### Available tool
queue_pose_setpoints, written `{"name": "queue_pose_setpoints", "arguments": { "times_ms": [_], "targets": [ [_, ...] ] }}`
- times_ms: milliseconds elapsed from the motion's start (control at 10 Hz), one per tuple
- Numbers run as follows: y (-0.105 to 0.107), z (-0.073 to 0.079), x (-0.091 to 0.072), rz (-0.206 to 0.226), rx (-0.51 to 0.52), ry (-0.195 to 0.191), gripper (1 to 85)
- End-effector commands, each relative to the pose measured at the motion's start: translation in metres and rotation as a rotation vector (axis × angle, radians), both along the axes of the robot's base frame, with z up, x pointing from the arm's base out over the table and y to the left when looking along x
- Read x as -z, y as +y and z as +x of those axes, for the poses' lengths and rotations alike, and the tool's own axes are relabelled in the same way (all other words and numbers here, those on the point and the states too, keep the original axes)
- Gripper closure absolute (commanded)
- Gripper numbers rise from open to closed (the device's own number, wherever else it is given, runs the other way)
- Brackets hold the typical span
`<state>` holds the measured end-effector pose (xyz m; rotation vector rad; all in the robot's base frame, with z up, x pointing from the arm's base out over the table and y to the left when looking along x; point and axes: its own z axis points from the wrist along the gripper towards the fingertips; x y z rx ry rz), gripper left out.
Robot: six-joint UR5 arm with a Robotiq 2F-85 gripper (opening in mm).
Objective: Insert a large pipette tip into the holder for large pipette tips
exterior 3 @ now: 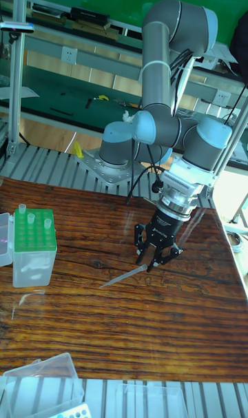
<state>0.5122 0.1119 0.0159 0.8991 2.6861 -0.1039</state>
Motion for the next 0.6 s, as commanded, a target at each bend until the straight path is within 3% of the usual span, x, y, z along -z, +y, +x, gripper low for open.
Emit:
{"name": "queue_pose_setpoints", "arguments": {
  "times_ms": [0, 200, 500],
  "targets": [
    [0.002, -0.002, -0.001, -0.008, 0.014, -0.006, 49.7],
    [0.001, -0.005, 0.003, -0.010, 0.018, 0.015, 49.3],
    [0.002, 0.001, 0.011, -0.020, 0.018, 0.004, 49.0]
  ]
}}
